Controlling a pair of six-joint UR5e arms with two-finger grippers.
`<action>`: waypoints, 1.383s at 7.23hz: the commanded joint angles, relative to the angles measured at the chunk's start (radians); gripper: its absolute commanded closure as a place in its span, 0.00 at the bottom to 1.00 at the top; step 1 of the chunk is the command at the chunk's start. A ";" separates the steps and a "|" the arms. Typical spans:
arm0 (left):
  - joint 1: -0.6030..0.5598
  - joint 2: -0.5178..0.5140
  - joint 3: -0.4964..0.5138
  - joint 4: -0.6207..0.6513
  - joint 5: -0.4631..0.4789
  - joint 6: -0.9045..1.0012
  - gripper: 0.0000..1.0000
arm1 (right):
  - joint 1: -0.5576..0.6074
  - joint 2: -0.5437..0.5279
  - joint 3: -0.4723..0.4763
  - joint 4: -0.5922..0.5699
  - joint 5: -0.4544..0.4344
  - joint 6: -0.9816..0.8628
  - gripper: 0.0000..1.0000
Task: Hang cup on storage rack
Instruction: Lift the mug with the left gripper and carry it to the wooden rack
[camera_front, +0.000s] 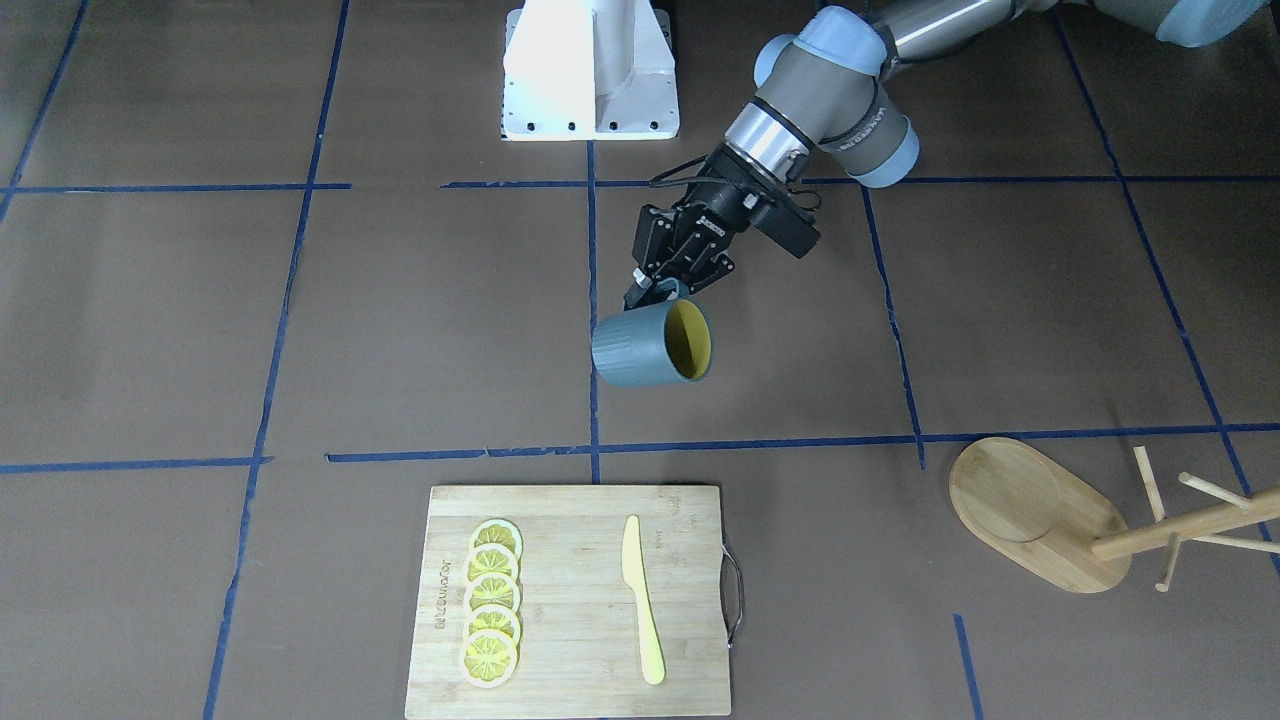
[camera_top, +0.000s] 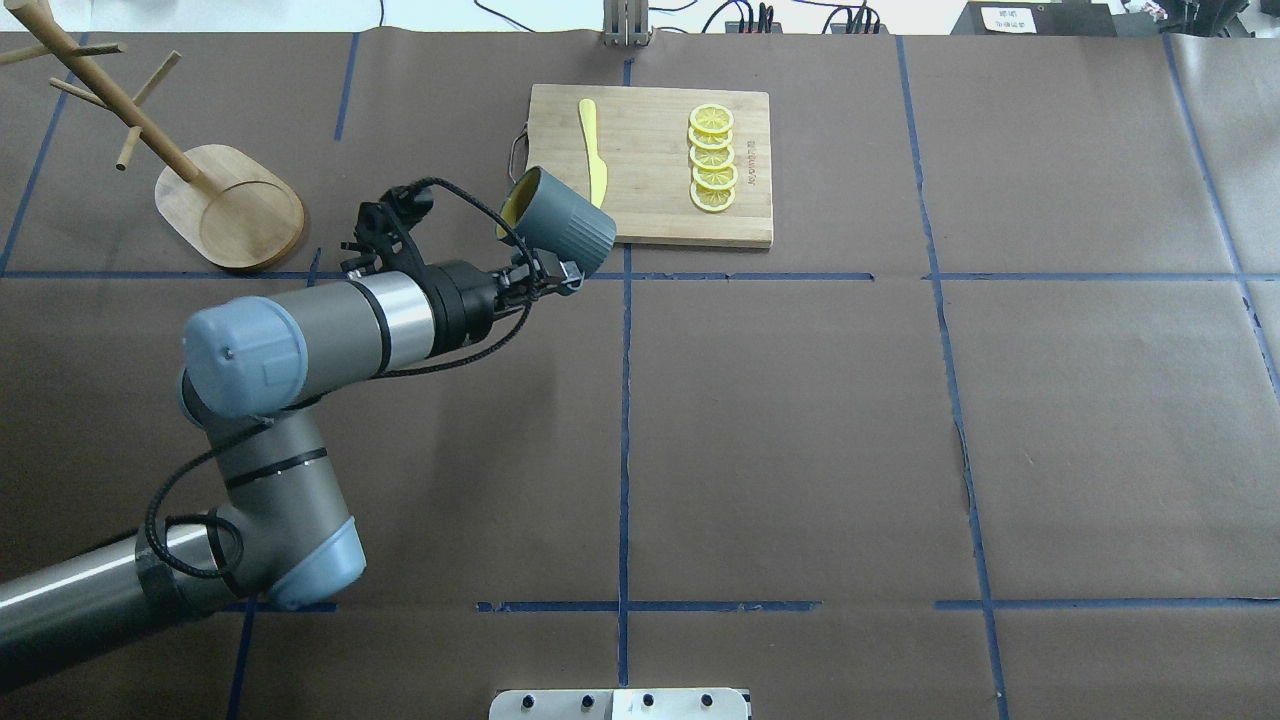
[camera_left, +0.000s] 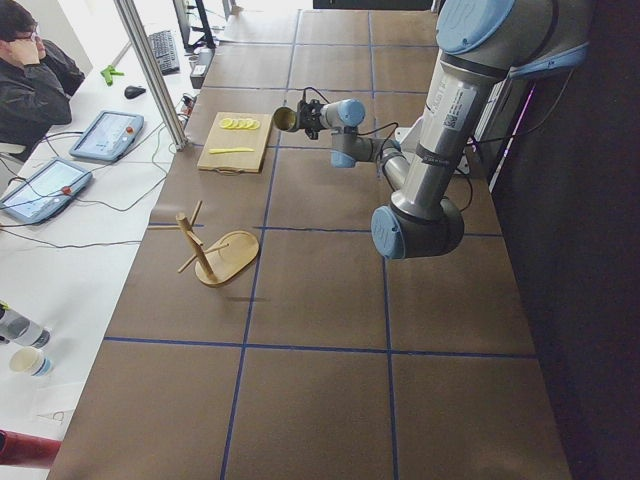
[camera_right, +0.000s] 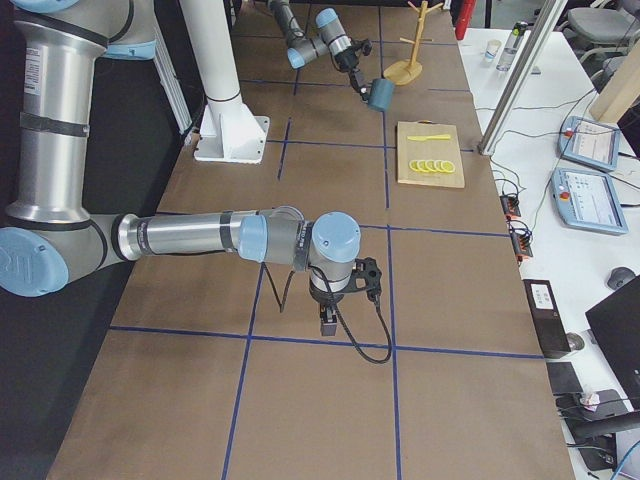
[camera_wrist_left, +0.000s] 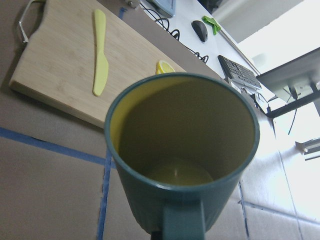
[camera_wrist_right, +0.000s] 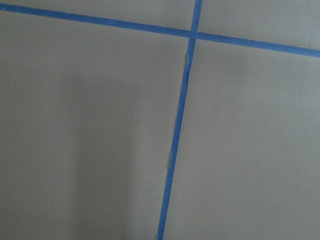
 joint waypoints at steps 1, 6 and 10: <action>-0.220 0.001 0.000 -0.001 -0.267 -0.337 1.00 | 0.000 -0.001 0.001 0.009 0.000 0.002 0.00; -0.413 0.007 0.103 -0.340 -0.331 -0.979 1.00 | 0.000 0.000 -0.002 0.010 -0.001 -0.001 0.00; -0.508 0.035 0.396 -0.877 -0.414 -1.061 1.00 | 0.000 0.000 -0.004 0.010 -0.003 -0.003 0.00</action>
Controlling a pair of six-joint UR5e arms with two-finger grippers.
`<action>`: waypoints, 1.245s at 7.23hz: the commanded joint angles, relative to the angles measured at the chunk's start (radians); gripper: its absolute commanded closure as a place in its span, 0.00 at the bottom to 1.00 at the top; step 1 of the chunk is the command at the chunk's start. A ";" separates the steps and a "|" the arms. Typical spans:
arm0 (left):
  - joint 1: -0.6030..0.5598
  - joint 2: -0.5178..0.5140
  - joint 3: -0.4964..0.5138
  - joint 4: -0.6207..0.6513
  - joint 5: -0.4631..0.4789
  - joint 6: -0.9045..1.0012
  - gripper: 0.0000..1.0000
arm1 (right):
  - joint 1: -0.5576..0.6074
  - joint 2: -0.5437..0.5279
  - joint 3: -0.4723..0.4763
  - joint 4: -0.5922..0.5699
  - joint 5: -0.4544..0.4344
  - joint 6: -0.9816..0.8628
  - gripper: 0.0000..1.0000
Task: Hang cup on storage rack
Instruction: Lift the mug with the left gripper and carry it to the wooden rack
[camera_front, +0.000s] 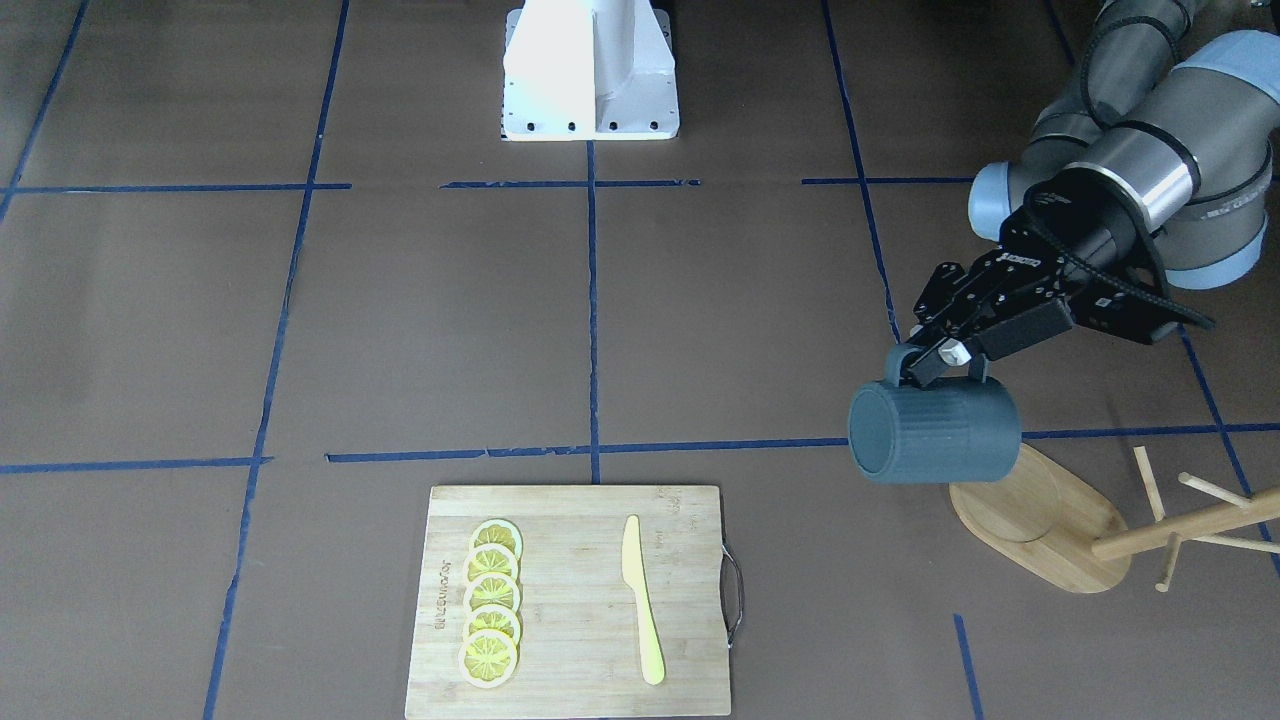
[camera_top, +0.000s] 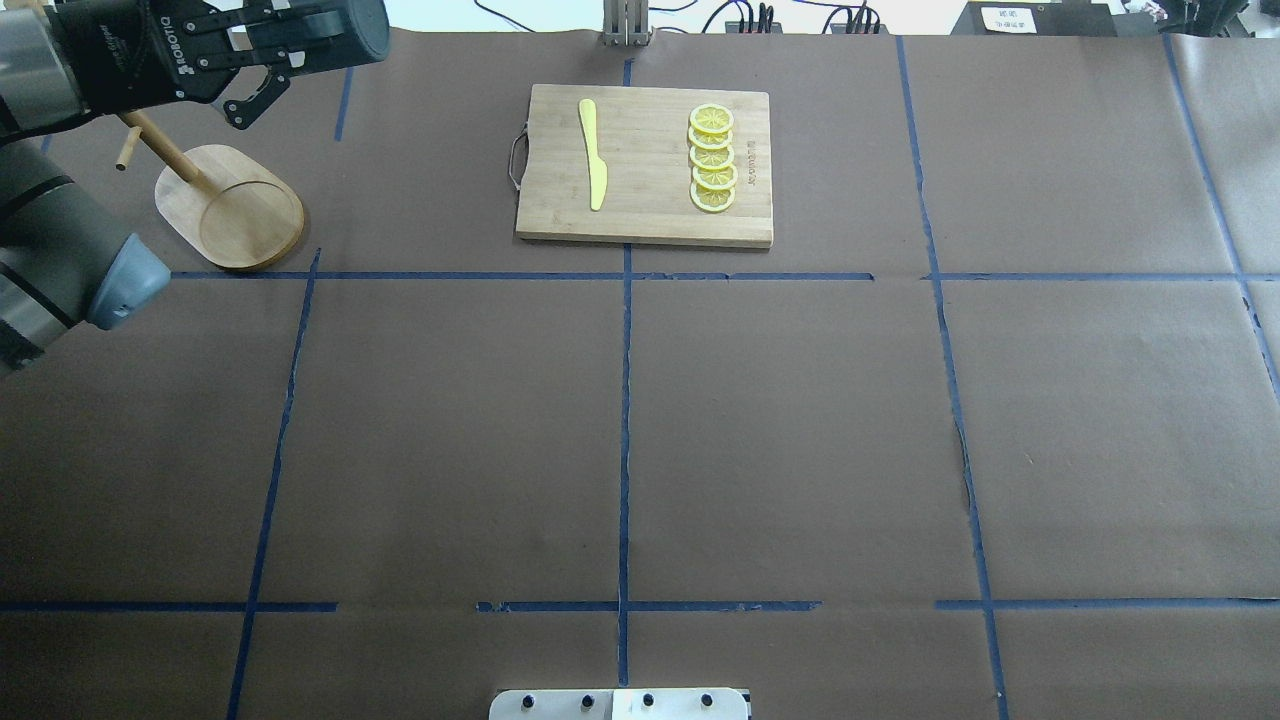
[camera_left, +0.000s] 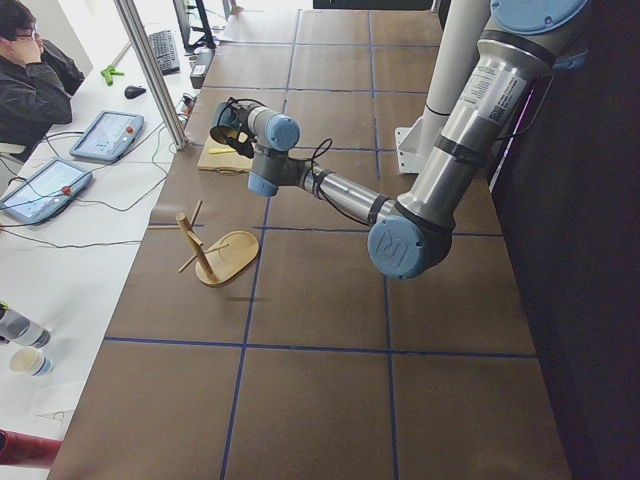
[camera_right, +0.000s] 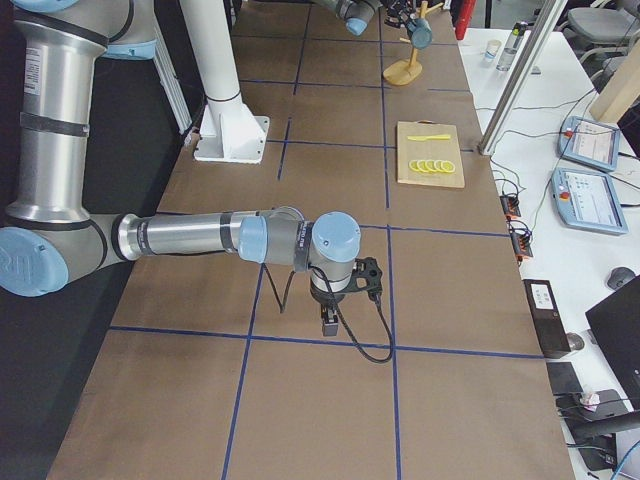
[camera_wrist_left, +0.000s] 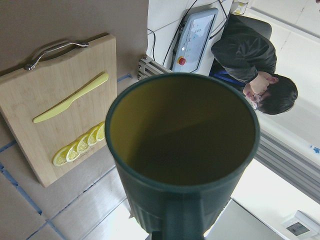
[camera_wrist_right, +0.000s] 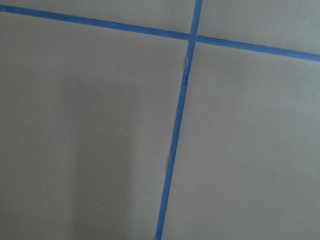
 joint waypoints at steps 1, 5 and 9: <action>-0.043 0.002 0.160 -0.281 -0.041 -0.008 1.00 | 0.000 0.000 0.000 0.002 0.000 -0.001 0.00; -0.091 0.008 0.341 -0.543 -0.041 -0.008 1.00 | 0.000 -0.002 -0.003 0.014 -0.003 -0.001 0.00; -0.108 0.008 0.416 -0.546 -0.041 -0.010 1.00 | 0.000 -0.002 0.003 0.014 -0.003 0.000 0.00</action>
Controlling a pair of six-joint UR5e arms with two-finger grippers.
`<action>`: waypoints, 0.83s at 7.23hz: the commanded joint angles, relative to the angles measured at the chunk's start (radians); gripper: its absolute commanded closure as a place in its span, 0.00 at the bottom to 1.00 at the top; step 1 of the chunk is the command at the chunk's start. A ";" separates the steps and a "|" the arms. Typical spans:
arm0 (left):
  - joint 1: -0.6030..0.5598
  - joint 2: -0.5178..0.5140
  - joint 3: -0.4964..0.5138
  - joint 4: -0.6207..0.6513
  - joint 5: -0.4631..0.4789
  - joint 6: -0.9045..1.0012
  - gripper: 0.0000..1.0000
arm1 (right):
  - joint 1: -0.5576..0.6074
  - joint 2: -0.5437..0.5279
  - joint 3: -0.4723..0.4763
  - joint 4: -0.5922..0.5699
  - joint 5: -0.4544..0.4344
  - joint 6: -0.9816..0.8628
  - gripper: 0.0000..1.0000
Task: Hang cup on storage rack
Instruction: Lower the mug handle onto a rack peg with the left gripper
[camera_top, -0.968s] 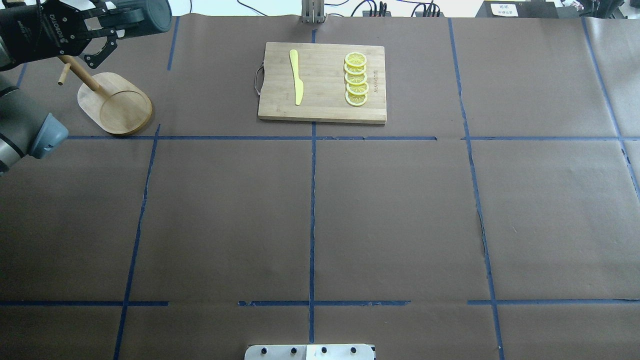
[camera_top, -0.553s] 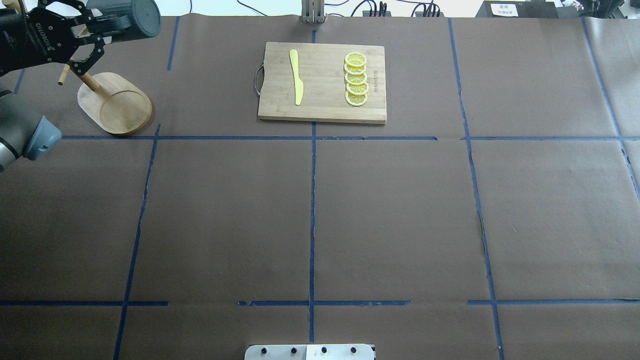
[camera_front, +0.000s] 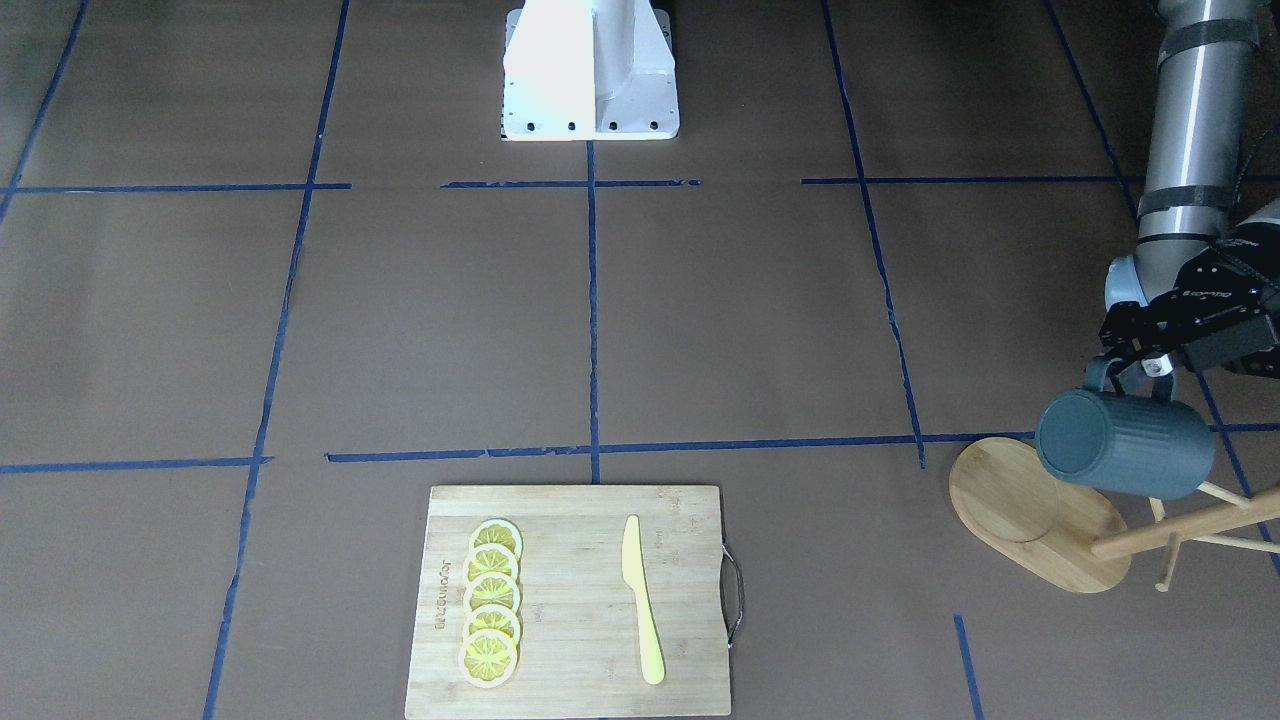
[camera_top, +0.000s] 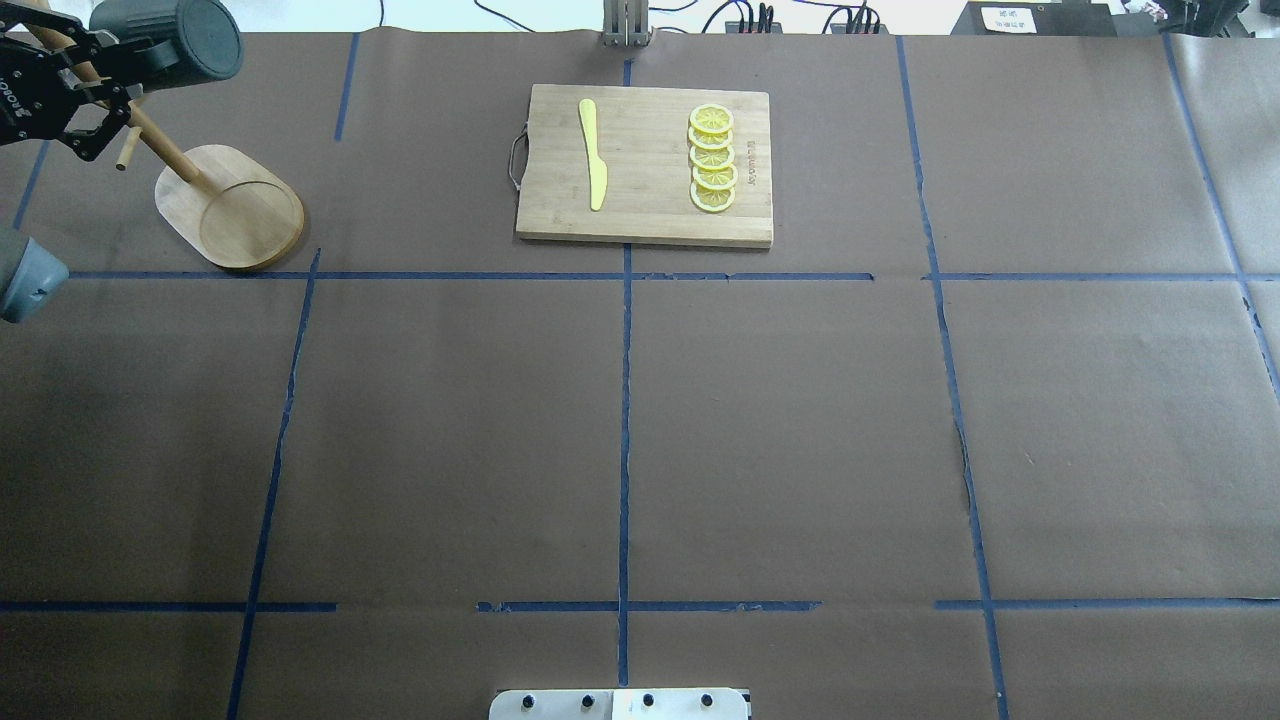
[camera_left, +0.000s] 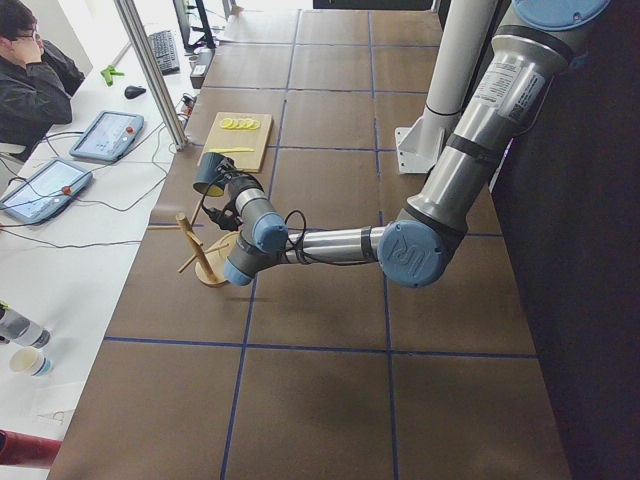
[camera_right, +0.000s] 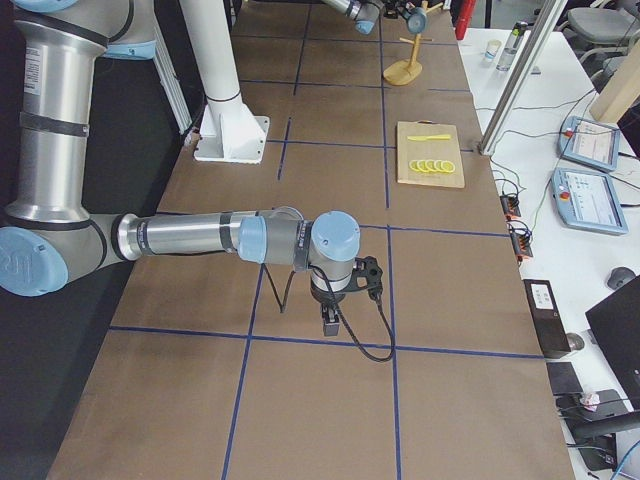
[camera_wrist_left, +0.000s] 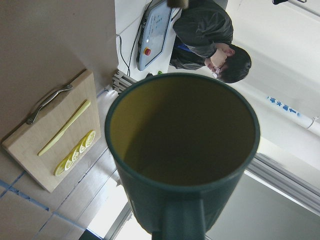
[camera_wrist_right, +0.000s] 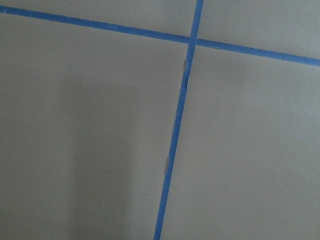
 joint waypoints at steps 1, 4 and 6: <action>-0.001 0.000 0.042 -0.005 0.000 0.000 1.00 | 0.000 0.000 0.003 0.000 0.000 0.001 0.00; -0.004 0.012 0.085 -0.005 0.002 -0.001 1.00 | 0.000 0.000 0.004 0.000 0.000 -0.001 0.00; -0.006 0.012 0.116 -0.005 0.003 -0.004 1.00 | 0.000 -0.002 0.004 0.000 0.000 -0.001 0.00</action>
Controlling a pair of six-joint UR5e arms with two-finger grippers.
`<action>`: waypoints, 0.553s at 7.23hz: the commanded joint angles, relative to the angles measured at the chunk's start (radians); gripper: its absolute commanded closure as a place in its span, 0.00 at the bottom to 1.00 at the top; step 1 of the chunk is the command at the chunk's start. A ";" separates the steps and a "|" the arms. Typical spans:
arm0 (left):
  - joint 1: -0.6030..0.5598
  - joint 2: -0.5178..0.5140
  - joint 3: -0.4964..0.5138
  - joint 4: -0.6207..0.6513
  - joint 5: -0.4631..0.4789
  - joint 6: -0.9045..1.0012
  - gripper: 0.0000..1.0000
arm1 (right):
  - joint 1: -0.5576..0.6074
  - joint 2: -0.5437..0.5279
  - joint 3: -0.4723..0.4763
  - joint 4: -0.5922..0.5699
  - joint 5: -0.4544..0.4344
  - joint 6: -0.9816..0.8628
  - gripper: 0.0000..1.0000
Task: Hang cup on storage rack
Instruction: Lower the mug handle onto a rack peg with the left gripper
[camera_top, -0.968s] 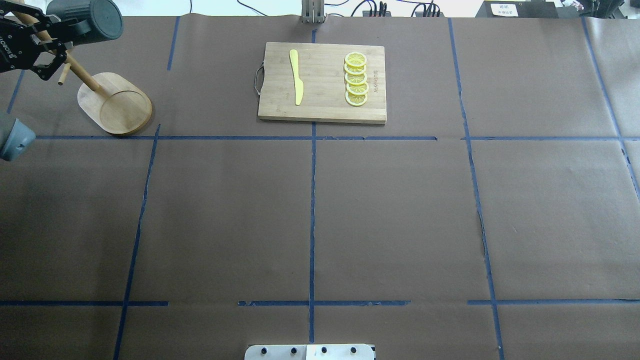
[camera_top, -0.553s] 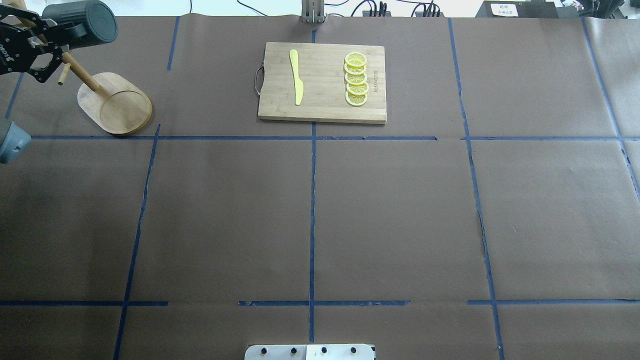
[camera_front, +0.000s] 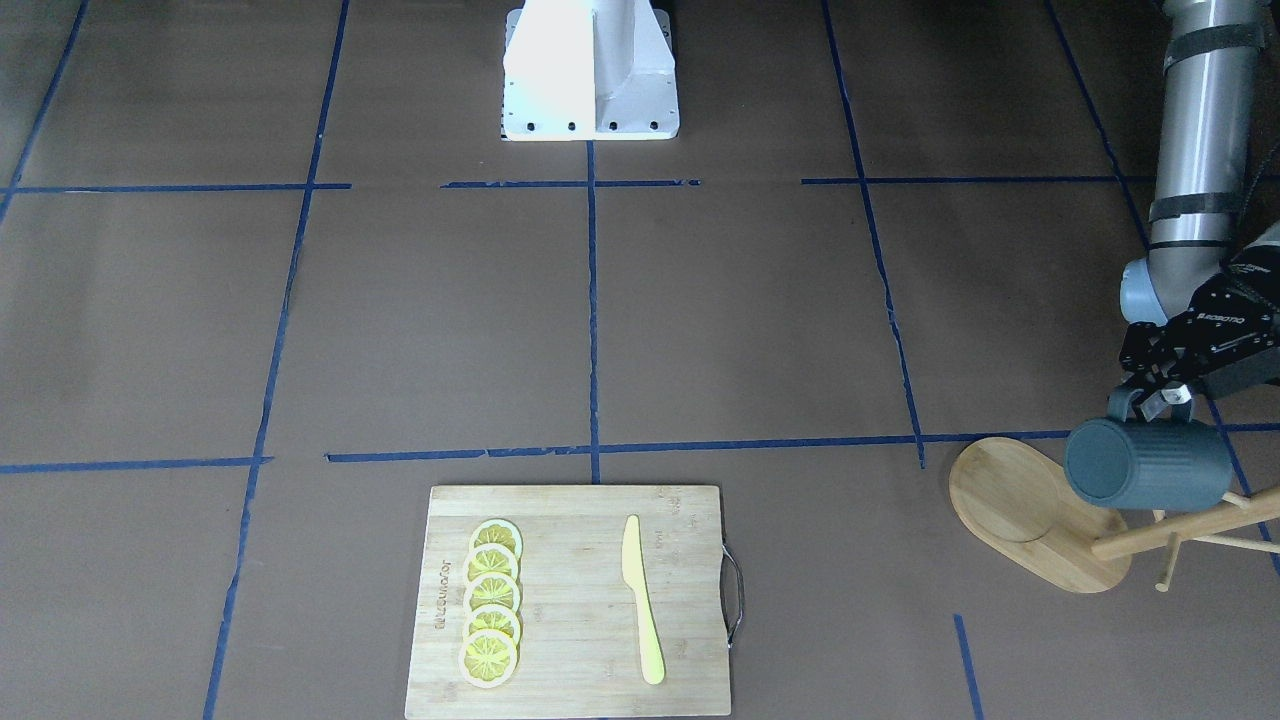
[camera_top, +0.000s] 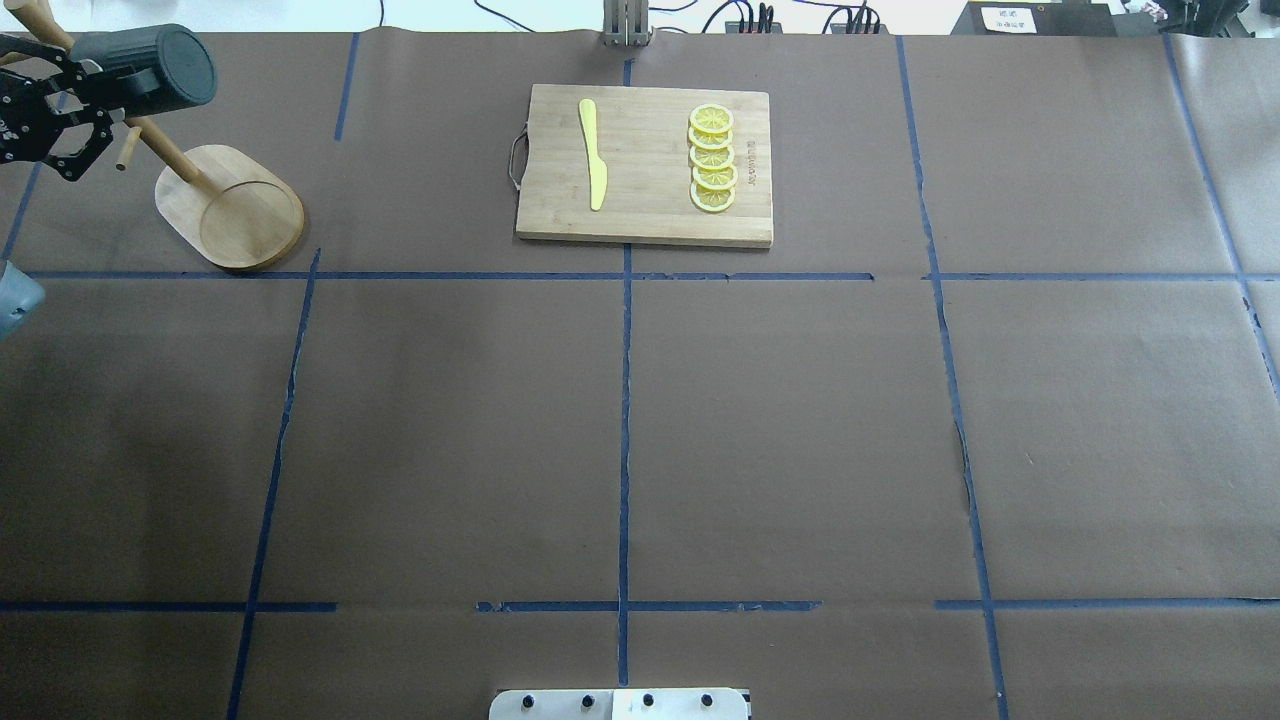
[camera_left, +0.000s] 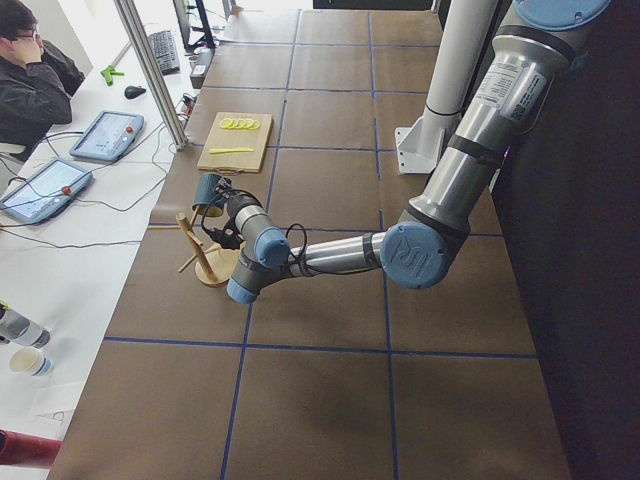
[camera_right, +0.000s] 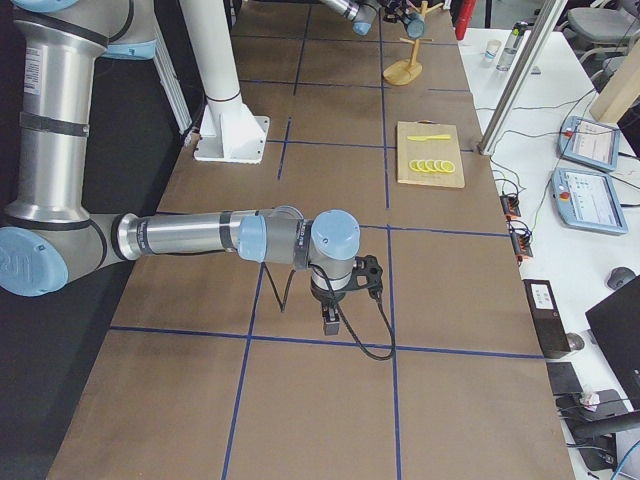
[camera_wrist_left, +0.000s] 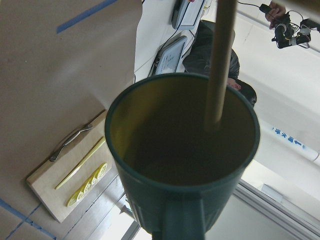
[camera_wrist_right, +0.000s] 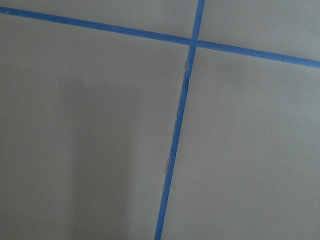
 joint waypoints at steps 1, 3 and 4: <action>-0.016 0.001 0.037 0.000 0.002 -0.043 1.00 | 0.000 -0.001 0.002 0.000 0.002 0.001 0.00; -0.037 -0.001 0.060 0.001 0.004 -0.080 1.00 | 0.000 -0.003 0.005 0.000 0.000 0.001 0.00; -0.037 -0.001 0.065 0.002 0.004 -0.080 0.99 | 0.000 -0.003 0.006 0.000 0.002 -0.001 0.00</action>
